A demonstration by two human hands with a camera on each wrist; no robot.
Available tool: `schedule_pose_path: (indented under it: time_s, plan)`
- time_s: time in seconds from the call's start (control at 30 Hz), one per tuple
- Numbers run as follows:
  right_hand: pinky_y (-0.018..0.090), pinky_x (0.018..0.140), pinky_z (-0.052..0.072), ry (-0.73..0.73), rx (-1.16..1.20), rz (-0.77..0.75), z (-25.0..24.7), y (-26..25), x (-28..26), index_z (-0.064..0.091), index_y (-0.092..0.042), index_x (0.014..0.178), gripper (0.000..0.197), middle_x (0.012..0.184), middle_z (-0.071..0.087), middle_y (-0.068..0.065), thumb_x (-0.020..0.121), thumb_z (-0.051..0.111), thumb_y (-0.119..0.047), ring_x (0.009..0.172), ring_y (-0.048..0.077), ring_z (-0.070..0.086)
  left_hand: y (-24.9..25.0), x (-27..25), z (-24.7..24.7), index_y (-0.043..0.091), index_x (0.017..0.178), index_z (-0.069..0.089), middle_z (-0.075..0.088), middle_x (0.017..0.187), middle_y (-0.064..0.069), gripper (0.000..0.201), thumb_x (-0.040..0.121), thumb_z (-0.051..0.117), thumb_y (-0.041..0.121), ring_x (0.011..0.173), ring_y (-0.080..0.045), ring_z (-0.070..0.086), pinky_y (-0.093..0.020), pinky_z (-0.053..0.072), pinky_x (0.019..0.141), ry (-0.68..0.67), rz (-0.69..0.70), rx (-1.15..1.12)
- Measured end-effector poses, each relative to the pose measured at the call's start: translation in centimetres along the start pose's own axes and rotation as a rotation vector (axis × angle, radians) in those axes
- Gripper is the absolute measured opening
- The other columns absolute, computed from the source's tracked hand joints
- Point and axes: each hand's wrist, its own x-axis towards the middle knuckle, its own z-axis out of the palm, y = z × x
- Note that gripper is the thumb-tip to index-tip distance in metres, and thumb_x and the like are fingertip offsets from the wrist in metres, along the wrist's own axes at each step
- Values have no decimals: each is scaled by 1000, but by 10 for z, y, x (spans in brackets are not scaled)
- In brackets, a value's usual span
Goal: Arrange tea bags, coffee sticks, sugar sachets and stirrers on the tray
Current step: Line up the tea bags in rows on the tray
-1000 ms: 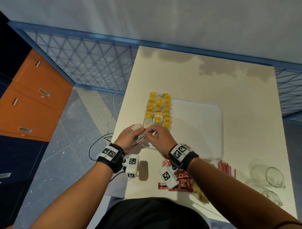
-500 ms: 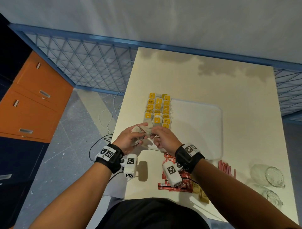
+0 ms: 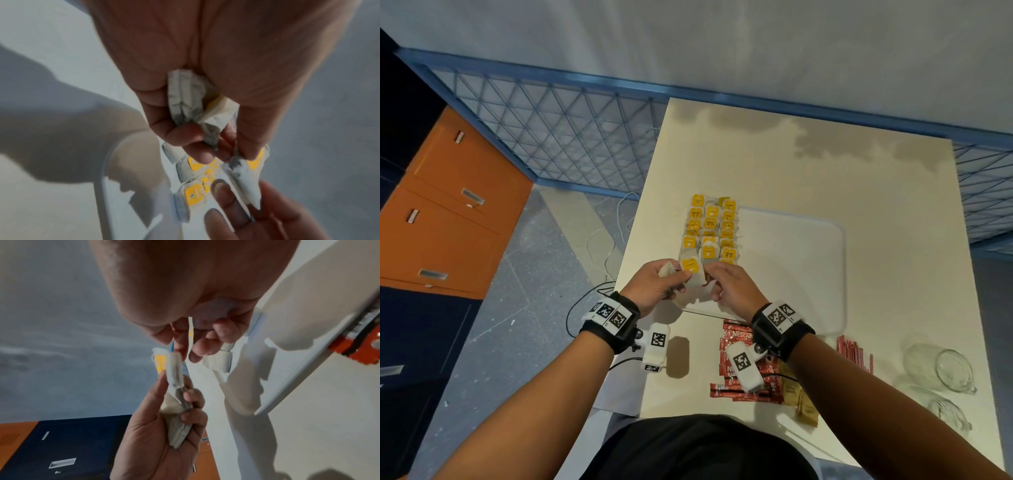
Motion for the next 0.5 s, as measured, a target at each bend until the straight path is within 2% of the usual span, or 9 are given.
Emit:
schedule_pose_path:
  time_s: [0.07, 0.13, 0.17, 0.27, 0.33, 0.4, 0.5]
  plan:
    - [25, 58, 38, -4, -66, -55, -2, -1, -1, 68, -14, 80, 28, 70, 58, -1, 101, 55, -28, 56, 11, 50, -1, 0, -1, 7, 85, 63, 62, 65, -7, 11, 90, 73, 8, 56, -12, 58, -22, 40, 50, 4, 6, 118]
    - [22, 61, 41, -39, -176, -109, 0, 4, -1, 69, -21, 79, 21, 65, 58, -14, 98, 63, -26, 58, 3, 50, -3, -1, -3, 3, 87, 66, 62, 66, -7, 10, 89, 74, 9, 57, -12, 58, -23, 41, 52, -12, 6, 210]
    - [23, 62, 41, -55, -249, -129, 1, 7, 0, 68, -22, 78, 20, 63, 58, -16, 97, 66, -26, 58, 1, 50, -5, -1, -3, 0, 89, 68, 62, 68, -9, 11, 88, 75, 9, 59, -13, 58, -24, 41, 53, -17, 0, 237]
    - [29, 64, 46, -48, -417, -136, 3, 18, 8, 63, -27, 71, 23, 65, 60, -13, 94, 68, -28, 62, 3, 53, -12, 0, -3, -2, 99, 70, 65, 75, -11, 15, 89, 74, 9, 63, -15, 60, -24, 43, 54, 32, -43, 234]
    - [37, 68, 50, -5, -486, -109, 5, 21, 16, 59, -28, 67, 27, 66, 58, -9, 92, 67, -32, 66, 12, 56, -13, 0, -4, 0, 106, 69, 66, 78, -12, 18, 90, 72, 9, 63, -16, 62, -22, 46, 52, 103, -90, 127]
    - [40, 69, 50, 25, -548, -86, 9, 20, 26, 54, -29, 64, 31, 65, 54, -8, 93, 66, -31, 66, 16, 54, -11, -2, -4, -2, 109, 64, 63, 81, -15, 19, 92, 68, 6, 59, -16, 61, -22, 48, 50, 122, -153, -128]
    - [41, 71, 52, 37, -621, -96, 16, 17, 40, 55, -29, 68, 29, 68, 57, -8, 95, 66, -26, 70, 18, 56, -11, -4, -13, 3, 119, 58, 66, 100, -18, 29, 92, 56, -4, 75, -24, 66, -25, 56, 58, 184, -228, -492]
